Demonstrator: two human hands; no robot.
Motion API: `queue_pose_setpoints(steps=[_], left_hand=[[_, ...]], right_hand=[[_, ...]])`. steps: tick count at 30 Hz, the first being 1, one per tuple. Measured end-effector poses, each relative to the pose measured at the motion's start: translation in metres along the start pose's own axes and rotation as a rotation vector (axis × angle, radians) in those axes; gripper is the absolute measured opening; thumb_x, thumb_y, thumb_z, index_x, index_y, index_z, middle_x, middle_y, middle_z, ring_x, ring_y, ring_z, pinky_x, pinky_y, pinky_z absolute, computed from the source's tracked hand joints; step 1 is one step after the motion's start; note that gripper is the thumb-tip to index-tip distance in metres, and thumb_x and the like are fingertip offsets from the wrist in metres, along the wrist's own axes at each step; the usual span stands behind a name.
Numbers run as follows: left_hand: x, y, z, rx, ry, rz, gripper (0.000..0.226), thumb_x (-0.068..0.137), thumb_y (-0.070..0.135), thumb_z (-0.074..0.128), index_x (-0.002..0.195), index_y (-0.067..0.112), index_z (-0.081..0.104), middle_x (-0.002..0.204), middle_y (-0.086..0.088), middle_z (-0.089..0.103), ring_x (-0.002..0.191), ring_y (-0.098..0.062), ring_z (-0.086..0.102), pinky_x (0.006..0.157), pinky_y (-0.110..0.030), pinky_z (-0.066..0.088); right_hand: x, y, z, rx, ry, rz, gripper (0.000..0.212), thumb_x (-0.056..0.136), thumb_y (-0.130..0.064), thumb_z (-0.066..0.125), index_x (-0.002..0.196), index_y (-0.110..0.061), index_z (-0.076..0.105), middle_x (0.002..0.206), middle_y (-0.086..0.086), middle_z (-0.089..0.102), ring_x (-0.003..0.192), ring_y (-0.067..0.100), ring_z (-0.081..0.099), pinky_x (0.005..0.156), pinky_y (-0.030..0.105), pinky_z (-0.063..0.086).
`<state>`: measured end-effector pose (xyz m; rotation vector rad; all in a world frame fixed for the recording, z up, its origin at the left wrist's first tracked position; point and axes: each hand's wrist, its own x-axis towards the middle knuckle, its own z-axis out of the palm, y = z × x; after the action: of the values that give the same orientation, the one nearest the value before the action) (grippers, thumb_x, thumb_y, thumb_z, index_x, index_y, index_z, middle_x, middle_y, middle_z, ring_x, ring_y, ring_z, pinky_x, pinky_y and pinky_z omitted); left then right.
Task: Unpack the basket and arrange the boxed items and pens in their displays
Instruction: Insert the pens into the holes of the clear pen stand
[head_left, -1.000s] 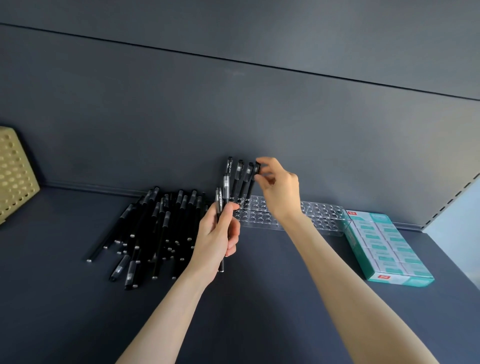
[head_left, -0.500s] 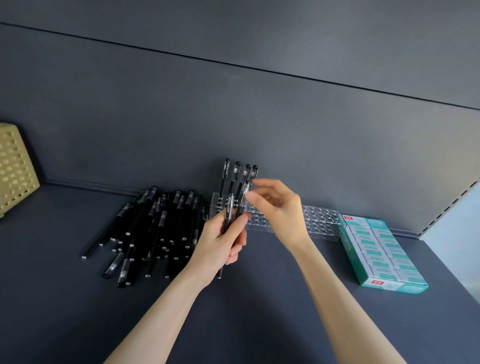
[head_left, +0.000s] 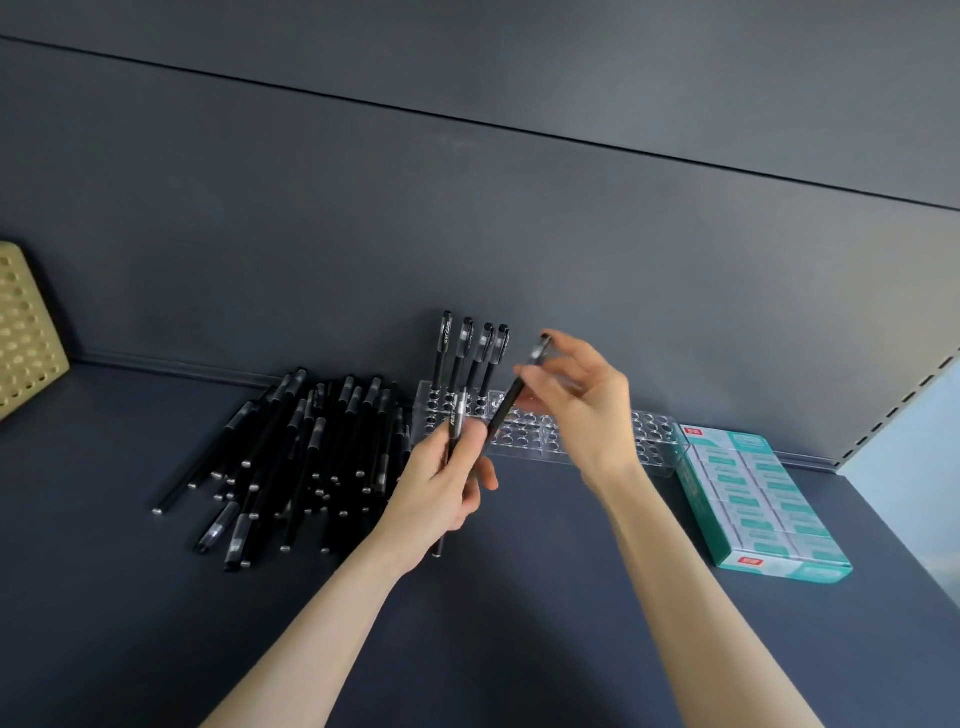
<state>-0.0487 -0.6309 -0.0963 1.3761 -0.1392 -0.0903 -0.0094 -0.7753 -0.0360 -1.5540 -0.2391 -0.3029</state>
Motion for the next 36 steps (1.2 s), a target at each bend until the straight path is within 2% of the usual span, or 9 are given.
queue_pose_setpoints(steps=[2, 5, 8, 11, 16, 21, 26, 30, 36], left_hand=[[0.001, 0.0, -0.003, -0.017, 0.066, -0.027, 0.029, 0.097, 0.043, 0.045, 0.101, 0.017, 0.056, 0.061, 0.002, 0.054, 0.039, -0.009, 0.03, 0.036, -0.017, 0.02], [0.004, 0.001, -0.005, -0.107, 0.117, -0.058, 0.023, 0.1, 0.032, 0.039, 0.097, 0.012, 0.05, 0.061, 0.0, 0.052, 0.04, -0.008, 0.03, 0.035, -0.018, 0.02], [0.004, 0.0, -0.005, -0.14, 0.115, -0.035, 0.02, 0.102, 0.023, 0.037, 0.09, 0.01, 0.047, 0.061, 0.0, 0.051, 0.044, -0.008, 0.035, 0.037, -0.019, 0.026], [0.001, -0.001, -0.008, -0.049, 0.085, -0.004, 0.023, 0.1, 0.032, 0.044, 0.089, 0.014, 0.052, 0.06, 0.002, 0.049, 0.042, -0.01, 0.032, 0.037, -0.02, 0.025], [0.003, 0.0, -0.01, -0.056, 0.087, -0.072, 0.027, 0.096, 0.032, 0.049, 0.096, 0.006, 0.044, 0.061, 0.003, 0.048, 0.044, -0.009, 0.028, 0.039, -0.02, 0.02], [0.001, 0.002, -0.006, -0.085, 0.072, -0.008, 0.021, 0.099, 0.026, 0.047, 0.094, 0.006, 0.048, 0.067, 0.002, 0.053, 0.049, -0.011, 0.038, 0.042, -0.022, 0.032], [0.0, 0.005, -0.007, -0.036, 0.065, 0.009, 0.016, 0.097, 0.031, 0.05, 0.096, 0.029, 0.066, 0.063, 0.005, 0.047, 0.046, -0.008, 0.029, 0.045, -0.025, 0.02], [0.0, 0.004, -0.006, -0.083, 0.081, -0.015, 0.022, 0.1, 0.014, 0.044, 0.107, 0.019, 0.064, 0.063, 0.005, 0.051, 0.048, -0.008, 0.033, 0.045, -0.022, 0.025], [-0.001, 0.005, -0.006, 0.036, 0.114, 0.062, 0.014, 0.099, 0.014, 0.047, 0.106, 0.007, 0.056, 0.069, 0.001, 0.062, 0.05, -0.012, 0.044, 0.046, -0.022, 0.036]], right_hand=[[0.011, -0.005, -0.008, 0.007, 0.118, -0.043, 0.035, 0.085, 0.001, 0.063, 0.114, -0.017, 0.053, 0.088, 0.013, 0.069, 0.071, 0.016, 0.07, 0.066, 0.027, 0.057], [0.027, -0.006, -0.012, -0.089, 0.209, -0.136, 0.034, 0.086, -0.001, 0.062, 0.108, -0.025, 0.051, 0.085, 0.002, 0.07, 0.07, 0.013, 0.068, 0.071, 0.032, 0.057], [0.036, -0.003, -0.005, -0.232, 0.223, -0.206, 0.043, 0.087, -0.003, 0.06, 0.102, -0.041, 0.049, 0.088, -0.011, 0.065, 0.07, 0.02, 0.067, 0.077, 0.038, 0.056], [0.042, 0.003, -0.001, -0.317, 0.218, -0.248, 0.05, 0.087, -0.005, 0.061, 0.1, -0.051, 0.046, 0.09, -0.014, 0.06, 0.072, 0.028, 0.066, 0.077, 0.036, 0.055], [0.046, 0.018, 0.001, -0.349, 0.197, -0.272, 0.038, 0.088, -0.005, 0.061, 0.109, -0.035, 0.05, 0.092, -0.016, 0.058, 0.074, 0.025, 0.066, 0.071, 0.022, 0.053], [0.045, 0.03, 0.005, -0.44, 0.146, -0.27, 0.033, 0.087, -0.004, 0.062, 0.116, -0.017, 0.056, 0.089, -0.012, 0.059, 0.072, 0.017, 0.063, 0.063, 0.008, 0.043], [0.041, 0.034, 0.006, -0.51, 0.117, -0.244, 0.03, 0.087, -0.005, 0.062, 0.115, -0.013, 0.059, 0.085, -0.005, 0.061, 0.073, 0.019, 0.063, 0.069, 0.012, 0.045], [0.044, 0.033, 0.007, -0.544, 0.102, -0.213, 0.028, 0.087, -0.006, 0.062, 0.114, -0.014, 0.061, 0.081, -0.009, 0.06, 0.071, 0.015, 0.061, 0.068, 0.007, 0.042], [0.037, 0.037, 0.007, -0.596, 0.1, -0.179, 0.027, 0.088, -0.008, 0.062, 0.113, -0.017, 0.061, 0.083, -0.008, 0.063, 0.07, 0.01, 0.059, 0.075, 0.02, 0.046]])
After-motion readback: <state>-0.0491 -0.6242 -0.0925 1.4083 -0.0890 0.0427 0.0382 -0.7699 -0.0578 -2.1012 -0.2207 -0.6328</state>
